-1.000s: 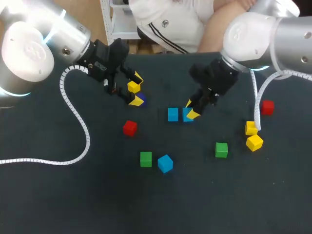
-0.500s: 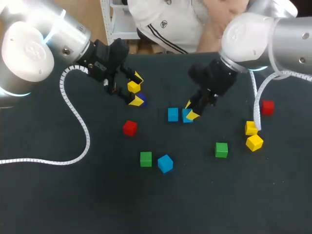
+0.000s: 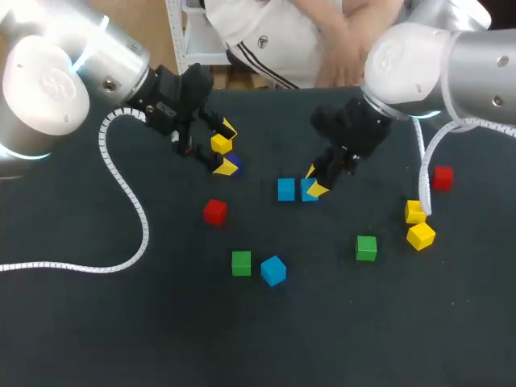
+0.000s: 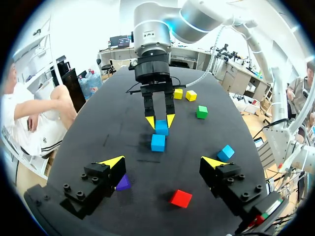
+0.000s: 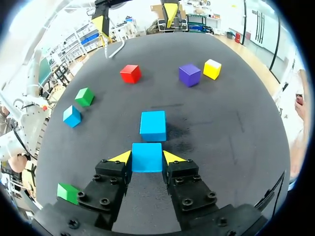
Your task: Place the blue cubes, place green cubes on the blue cubes, place the yellow cubes on the green cubes, then place the red cubes on the yellow cubes, and place purple cube on the red cubes.
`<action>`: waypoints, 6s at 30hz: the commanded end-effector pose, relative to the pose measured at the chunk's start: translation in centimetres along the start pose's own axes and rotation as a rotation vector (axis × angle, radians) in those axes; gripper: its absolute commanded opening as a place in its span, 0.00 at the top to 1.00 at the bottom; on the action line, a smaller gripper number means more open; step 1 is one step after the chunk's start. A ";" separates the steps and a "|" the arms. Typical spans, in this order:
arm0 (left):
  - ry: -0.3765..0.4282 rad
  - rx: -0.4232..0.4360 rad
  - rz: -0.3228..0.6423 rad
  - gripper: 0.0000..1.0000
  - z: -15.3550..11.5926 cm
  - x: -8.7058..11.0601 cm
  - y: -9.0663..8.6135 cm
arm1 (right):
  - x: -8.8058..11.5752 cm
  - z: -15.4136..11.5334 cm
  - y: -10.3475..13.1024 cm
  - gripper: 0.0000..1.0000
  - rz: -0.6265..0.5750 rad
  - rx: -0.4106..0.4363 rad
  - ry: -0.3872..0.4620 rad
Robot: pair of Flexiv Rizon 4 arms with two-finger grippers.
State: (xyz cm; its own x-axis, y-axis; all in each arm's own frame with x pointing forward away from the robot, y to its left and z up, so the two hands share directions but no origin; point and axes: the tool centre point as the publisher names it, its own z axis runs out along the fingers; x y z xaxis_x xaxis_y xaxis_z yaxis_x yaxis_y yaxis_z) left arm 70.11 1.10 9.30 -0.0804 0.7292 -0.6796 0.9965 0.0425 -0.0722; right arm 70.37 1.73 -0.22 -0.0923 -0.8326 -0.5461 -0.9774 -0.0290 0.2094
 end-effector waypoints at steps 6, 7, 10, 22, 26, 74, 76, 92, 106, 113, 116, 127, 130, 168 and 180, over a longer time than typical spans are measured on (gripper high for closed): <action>-0.001 0.000 0.001 0.00 0.0 0.0 0.0 | 0.0 0.0 -0.2 1.00 0.009 0.009 0.001; -0.001 0.000 0.001 0.00 0.0 0.0 0.0 | 0.0 0.1 -0.2 1.00 0.011 0.012 0.005; -0.001 0.000 0.001 0.00 0.0 0.0 0.0 | 0.2 0.3 -0.2 1.00 0.022 0.021 0.015; -0.001 0.000 0.001 0.00 0.0 0.0 0.0 | 0.6 0.7 0.3 1.00 0.051 0.049 0.010; -0.001 0.000 0.001 0.00 0.0 0.0 0.0 | 0.7 0.6 0.2 1.00 0.053 0.052 0.010; -0.001 0.000 0.001 0.00 0.0 0.0 0.0 | 0.3 0.2 -1.2 1.00 -0.088 0.117 -0.013; -0.001 0.000 0.001 0.00 0.0 0.0 0.0 | 0.3 0.4 -1.2 1.00 -0.089 0.116 -0.014; -0.001 0.000 0.001 0.00 0.0 0.0 0.0 | 0.8 0.7 -1.5 1.00 -0.077 0.106 -0.013; -0.001 0.000 0.001 0.00 0.0 0.0 0.0 | 0.7 0.1 -0.6 1.00 -0.085 0.103 -0.034; -0.001 0.000 0.001 0.00 0.0 0.0 0.0 | 0.6 0.7 -0.3 1.00 -0.087 0.090 -0.032; -0.001 0.000 0.001 0.00 0.0 0.0 0.0 | 0.7 0.8 -0.4 1.00 -0.088 0.086 -0.029; -0.001 0.000 0.001 0.00 0.0 0.0 0.0 | 0.5 0.3 -1.0 1.00 -0.089 0.100 -0.028; -0.001 0.000 0.001 0.00 0.0 0.0 0.0 | 0.5 0.3 -1.1 1.00 -0.088 0.100 -0.030; -0.001 0.000 0.001 0.00 0.0 0.0 0.0 | 1.2 -1.2 -1.5 0.00 -0.036 0.107 -0.056; -0.001 0.000 0.001 0.00 0.0 0.0 0.0 | 2.6 -4.3 1.7 0.00 0.064 0.138 -0.094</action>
State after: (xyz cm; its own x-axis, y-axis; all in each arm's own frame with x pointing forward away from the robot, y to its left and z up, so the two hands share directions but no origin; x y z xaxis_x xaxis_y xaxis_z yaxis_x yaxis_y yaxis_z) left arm 70.11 1.10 9.30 -0.0804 0.7292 -0.6796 0.9965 0.0426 -0.0722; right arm 71.39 -2.03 1.16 -0.1698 -0.7824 -0.5992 -0.9819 0.0828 0.1702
